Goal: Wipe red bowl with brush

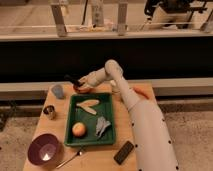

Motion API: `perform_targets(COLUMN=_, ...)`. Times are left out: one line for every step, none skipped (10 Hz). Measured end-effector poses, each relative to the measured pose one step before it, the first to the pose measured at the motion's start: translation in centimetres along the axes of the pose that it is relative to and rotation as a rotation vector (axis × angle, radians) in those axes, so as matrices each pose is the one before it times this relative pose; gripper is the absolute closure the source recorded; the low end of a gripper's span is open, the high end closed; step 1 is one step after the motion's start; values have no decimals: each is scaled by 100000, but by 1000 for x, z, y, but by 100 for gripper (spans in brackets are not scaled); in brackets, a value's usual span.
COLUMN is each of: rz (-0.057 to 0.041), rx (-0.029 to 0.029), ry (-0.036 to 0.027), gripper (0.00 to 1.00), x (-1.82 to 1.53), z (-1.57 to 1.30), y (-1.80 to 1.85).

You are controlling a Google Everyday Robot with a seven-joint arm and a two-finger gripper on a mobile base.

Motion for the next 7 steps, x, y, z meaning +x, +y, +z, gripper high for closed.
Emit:
perform_targets(rz=-577, rx=-506, ry=-193, gripper=100, x=1, z=543, y=-535)
perform_targets(rz=-1012, rx=-842, ry=-469, gripper=100, x=-379, z=736, y=-318)
perform_targets(rz=0, rx=0, ry=0, gripper=100, x=0, z=0, y=0)
perform_targets(rz=-3800, rx=-5248, ry=-3810, gripper=100, x=-1736, z=2451, y=414)
perform_targets(rz=-1306, rx=-1644, ry=-1910, gripper=100, x=-667, z=546, y=548)
perform_targets(rz=-891, rx=-988, ry=-1205, gripper=100, x=-538, z=257, y=335)
perform_targets(rz=-994, rx=-1308, ry=-1571, gripper=100, x=-877, z=236, y=862)
